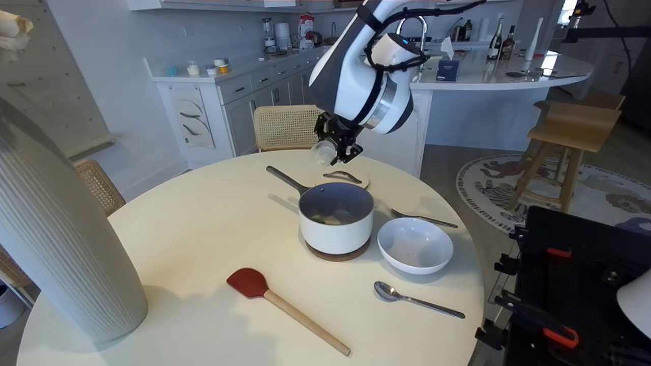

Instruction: Pour the contents of the colourless cup into the white pot

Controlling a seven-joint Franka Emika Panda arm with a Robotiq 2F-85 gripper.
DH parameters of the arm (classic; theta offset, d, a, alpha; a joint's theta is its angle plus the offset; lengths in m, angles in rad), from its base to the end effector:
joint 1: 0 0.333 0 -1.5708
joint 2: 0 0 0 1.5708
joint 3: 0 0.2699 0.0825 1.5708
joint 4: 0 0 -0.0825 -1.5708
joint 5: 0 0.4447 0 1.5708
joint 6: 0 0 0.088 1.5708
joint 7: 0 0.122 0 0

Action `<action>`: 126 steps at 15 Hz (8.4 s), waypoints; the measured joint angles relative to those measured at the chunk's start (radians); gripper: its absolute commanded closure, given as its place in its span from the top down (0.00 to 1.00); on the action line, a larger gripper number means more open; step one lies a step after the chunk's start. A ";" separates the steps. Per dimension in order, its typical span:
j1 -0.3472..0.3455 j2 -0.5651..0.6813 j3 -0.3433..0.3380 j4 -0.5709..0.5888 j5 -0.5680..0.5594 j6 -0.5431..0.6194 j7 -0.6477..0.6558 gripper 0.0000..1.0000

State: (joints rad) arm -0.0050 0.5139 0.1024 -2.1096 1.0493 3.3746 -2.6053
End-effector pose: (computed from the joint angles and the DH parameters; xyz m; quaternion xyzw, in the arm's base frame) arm 0.6002 -0.0378 0.1212 0.6707 0.6695 0.1809 0.2631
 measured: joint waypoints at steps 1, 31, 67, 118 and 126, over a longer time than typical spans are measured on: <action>-0.027 0.004 0.029 -0.009 -0.020 0.018 0.000 0.39; 0.475 -0.050 -0.515 -0.029 -0.518 0.077 0.422 0.39; 0.964 0.014 -0.966 -0.097 -0.544 0.077 0.528 0.39; 1.579 0.976 -1.346 -0.355 -0.680 0.077 1.125 0.39; 1.651 0.975 -1.333 -0.401 -0.433 0.077 0.901 0.39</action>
State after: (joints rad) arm 1.6462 1.4884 -1.2308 -2.5105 0.6161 3.4515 -1.7043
